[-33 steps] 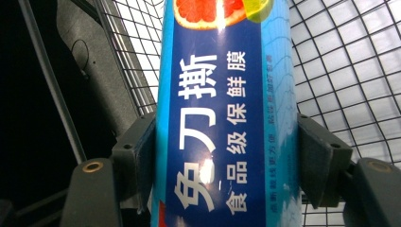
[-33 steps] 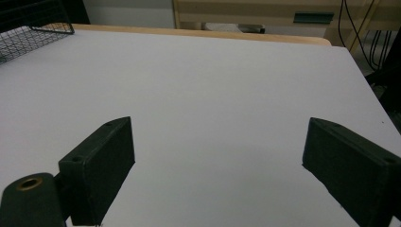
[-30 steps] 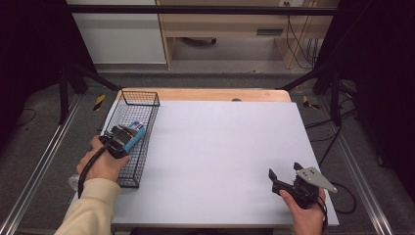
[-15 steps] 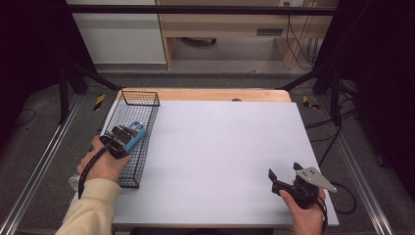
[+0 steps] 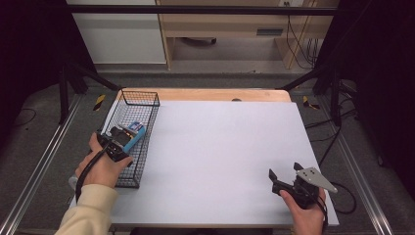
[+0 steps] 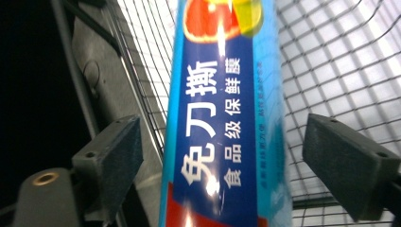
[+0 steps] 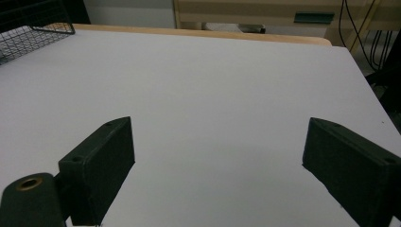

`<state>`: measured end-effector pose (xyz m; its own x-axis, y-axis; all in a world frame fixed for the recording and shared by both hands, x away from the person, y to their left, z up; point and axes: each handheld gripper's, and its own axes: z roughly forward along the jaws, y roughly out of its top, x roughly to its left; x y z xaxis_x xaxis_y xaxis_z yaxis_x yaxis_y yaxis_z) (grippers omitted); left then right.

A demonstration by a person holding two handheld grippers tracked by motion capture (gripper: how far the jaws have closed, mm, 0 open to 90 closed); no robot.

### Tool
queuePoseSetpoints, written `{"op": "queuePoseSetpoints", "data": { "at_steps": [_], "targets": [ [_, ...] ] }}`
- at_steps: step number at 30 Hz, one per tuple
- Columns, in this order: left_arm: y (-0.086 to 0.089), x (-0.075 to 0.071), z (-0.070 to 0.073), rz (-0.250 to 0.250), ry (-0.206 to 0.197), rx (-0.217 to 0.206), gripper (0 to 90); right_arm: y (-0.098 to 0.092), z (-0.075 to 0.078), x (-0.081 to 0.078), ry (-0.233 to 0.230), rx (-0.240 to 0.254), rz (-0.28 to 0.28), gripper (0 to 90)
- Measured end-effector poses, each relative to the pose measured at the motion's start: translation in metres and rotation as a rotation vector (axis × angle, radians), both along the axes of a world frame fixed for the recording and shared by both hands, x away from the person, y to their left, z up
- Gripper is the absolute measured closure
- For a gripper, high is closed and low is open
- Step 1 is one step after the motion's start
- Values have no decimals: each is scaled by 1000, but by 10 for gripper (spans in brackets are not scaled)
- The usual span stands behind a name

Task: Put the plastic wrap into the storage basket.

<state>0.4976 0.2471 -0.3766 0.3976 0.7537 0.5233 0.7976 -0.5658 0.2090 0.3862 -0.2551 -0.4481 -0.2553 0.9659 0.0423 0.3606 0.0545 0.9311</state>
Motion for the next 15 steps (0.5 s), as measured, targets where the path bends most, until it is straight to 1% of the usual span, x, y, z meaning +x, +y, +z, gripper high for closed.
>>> {"op": "queuePoseSetpoints", "data": {
  "at_steps": [1,3,5,8,10,12,13,15],
  "targets": [
    [-1,-3,3,-7,-25,-29,104,0,0,0,-1,-2,1,101],
    [-3,-9,11,-30,-74,-65,90,1,0,0,0,-3,0,101],
    [-7,-15,18,-58,-108,-103,79,1,0,0,-1,-4,-1,101],
    [-16,-23,27,-109,-148,-163,68,1,0,0,2,-9,-4,100],
    [-23,-28,31,-142,-168,-192,63,0,0,0,4,-11,-9,98],
    [-33,-32,31,-190,-194,-227,61,-1,0,0,6,-12,-12,96],
    [-38,-35,31,-200,-187,-241,60,-2,0,0,7,-14,-13,94],
    [-49,-38,30,-239,-190,-261,56,-2,0,0,3,-17,-18,93]
  ]
}}
